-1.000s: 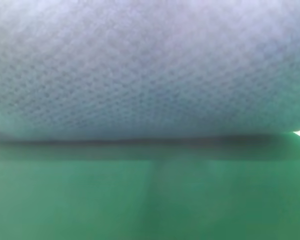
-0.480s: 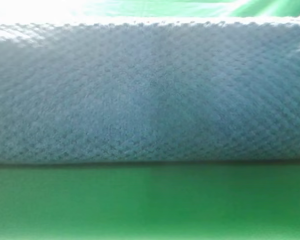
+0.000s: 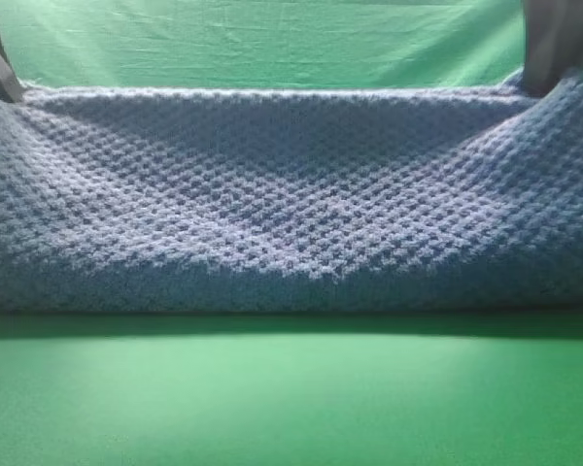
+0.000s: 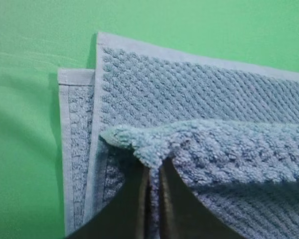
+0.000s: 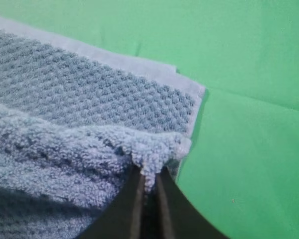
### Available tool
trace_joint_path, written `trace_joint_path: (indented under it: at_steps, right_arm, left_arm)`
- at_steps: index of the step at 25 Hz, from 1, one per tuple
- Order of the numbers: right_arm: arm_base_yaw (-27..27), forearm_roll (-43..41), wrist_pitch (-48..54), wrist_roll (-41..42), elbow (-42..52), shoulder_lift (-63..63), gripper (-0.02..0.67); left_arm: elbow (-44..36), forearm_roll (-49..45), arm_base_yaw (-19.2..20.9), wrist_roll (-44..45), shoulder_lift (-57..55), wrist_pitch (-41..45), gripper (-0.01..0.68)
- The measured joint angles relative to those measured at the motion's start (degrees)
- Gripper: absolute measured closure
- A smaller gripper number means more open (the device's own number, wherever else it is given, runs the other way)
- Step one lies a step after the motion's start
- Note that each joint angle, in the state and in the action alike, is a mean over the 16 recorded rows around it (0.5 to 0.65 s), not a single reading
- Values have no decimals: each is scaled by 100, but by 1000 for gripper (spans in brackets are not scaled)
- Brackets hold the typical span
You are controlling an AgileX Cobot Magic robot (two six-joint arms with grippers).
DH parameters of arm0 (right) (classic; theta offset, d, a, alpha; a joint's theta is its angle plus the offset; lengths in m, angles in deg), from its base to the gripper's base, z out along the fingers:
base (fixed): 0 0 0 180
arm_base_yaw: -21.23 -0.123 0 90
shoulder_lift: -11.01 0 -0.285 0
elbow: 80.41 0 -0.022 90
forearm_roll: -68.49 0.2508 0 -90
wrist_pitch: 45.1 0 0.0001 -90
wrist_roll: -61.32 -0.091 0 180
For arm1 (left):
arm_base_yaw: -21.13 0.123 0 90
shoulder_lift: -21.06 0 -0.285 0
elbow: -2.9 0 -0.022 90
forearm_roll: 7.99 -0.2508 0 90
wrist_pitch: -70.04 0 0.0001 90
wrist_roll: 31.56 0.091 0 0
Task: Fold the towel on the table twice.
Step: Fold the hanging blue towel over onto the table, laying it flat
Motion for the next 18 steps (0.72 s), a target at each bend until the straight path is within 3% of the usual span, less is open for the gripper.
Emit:
trace_joint_path:
  at_steps: [18]
  right_arm:
    - [566, 147, -1639, 315, -551, 1621, 649]
  left_arm:
    - [182, 123, 0, 66, -1283, -1576, 662]
